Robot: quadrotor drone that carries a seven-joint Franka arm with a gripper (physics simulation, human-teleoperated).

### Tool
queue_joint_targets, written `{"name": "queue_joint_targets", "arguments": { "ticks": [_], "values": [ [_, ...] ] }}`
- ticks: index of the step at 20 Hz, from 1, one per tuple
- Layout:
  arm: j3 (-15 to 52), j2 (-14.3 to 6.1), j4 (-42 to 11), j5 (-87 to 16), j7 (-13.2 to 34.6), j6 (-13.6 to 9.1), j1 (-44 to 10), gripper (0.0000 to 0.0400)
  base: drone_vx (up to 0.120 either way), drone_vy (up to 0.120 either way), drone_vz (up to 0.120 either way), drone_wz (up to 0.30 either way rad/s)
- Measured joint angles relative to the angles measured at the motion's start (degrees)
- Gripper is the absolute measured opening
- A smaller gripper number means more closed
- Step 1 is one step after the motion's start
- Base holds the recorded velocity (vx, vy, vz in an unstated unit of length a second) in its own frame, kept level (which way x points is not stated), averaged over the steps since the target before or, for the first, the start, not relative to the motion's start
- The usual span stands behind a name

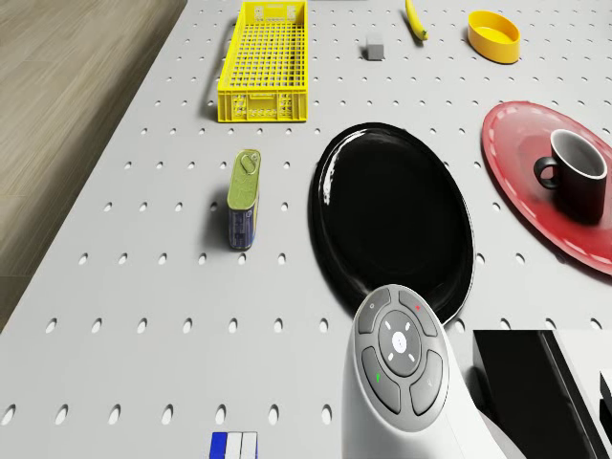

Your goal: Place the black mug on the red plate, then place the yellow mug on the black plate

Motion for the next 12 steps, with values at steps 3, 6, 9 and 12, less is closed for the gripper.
{"name": "queue_joint_targets", "arguments": {
  "ticks": [3, 6, 9, 12],
  "values": [
    [0.0, 0.0, 0.0, 0.0, 0.0, 0.0, 0.0, 0.04, -0.12, 0.12, 0.0, 0.0],
    [0.0, 0.0, 0.0, 0.0, 0.0, 0.0, 0.0, 0.04, -0.013, 0.12, 0.0, 0.0],
    [0.0, 0.0, 0.0, 0.0, 0.0, 0.0, 0.0, 0.04, -0.067, 0.12, 0.0, 0.0],
    [0.0, 0.0, 0.0, 0.0, 0.0, 0.0, 0.0, 0.04, -0.12, 0.12, 0.0, 0.0]
  ]
}}
